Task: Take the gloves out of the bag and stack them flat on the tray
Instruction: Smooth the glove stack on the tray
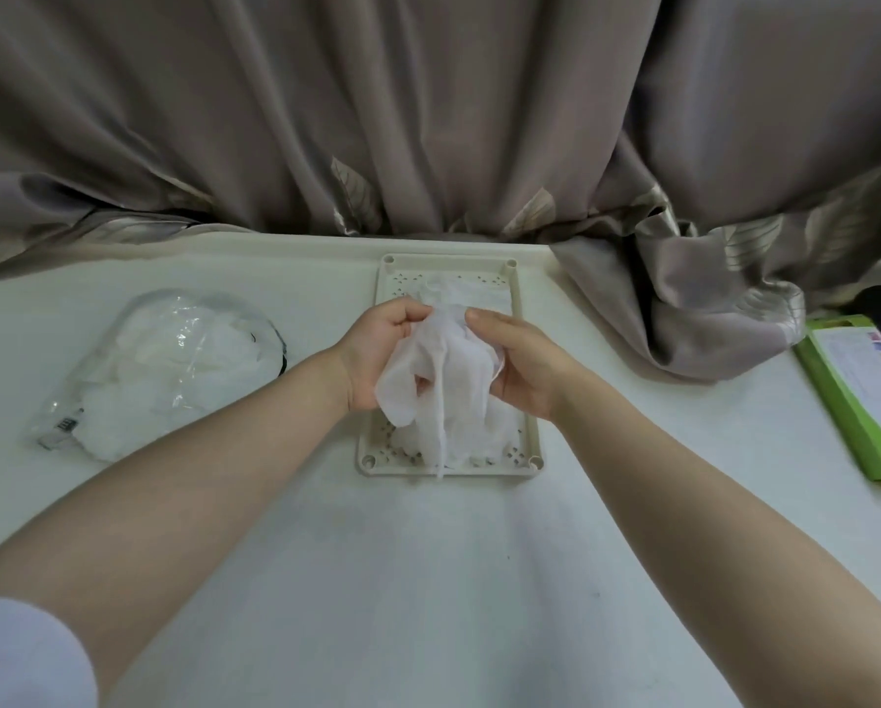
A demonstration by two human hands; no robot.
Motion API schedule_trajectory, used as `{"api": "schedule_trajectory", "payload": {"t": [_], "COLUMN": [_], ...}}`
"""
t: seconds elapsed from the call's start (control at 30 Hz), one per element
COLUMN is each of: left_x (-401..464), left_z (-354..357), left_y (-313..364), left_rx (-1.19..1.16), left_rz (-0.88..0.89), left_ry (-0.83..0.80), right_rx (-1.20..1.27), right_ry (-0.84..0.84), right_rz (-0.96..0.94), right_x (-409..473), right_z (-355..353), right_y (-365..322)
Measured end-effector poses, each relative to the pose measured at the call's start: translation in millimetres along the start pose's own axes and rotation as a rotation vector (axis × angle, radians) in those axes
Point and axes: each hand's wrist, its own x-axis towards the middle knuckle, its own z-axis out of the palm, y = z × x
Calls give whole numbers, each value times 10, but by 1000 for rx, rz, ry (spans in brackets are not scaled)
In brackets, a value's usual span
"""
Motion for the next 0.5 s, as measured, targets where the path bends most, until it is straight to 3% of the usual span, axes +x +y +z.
{"api": "schedule_trajectory", "payload": {"t": [0.1, 0.33, 0.4, 0.5], "left_x": [71, 269, 351, 503], "left_z": [-110, -431, -470, -501], "left_y": [-25, -108, -109, -73], "left_rx": [17, 173, 211, 363], "left_rz": [-34, -156, -119, 28], "left_ry": [-21, -101, -54, 146], "right_rx": [21, -166, -156, 9], "right_ry": [-21, 266, 338, 408], "right_rz": [31, 23, 9, -3], "right_x": [40, 363, 461, 601], "right_z": [-22, -167, -175, -183], "right_y": [21, -10, -57, -81]}}
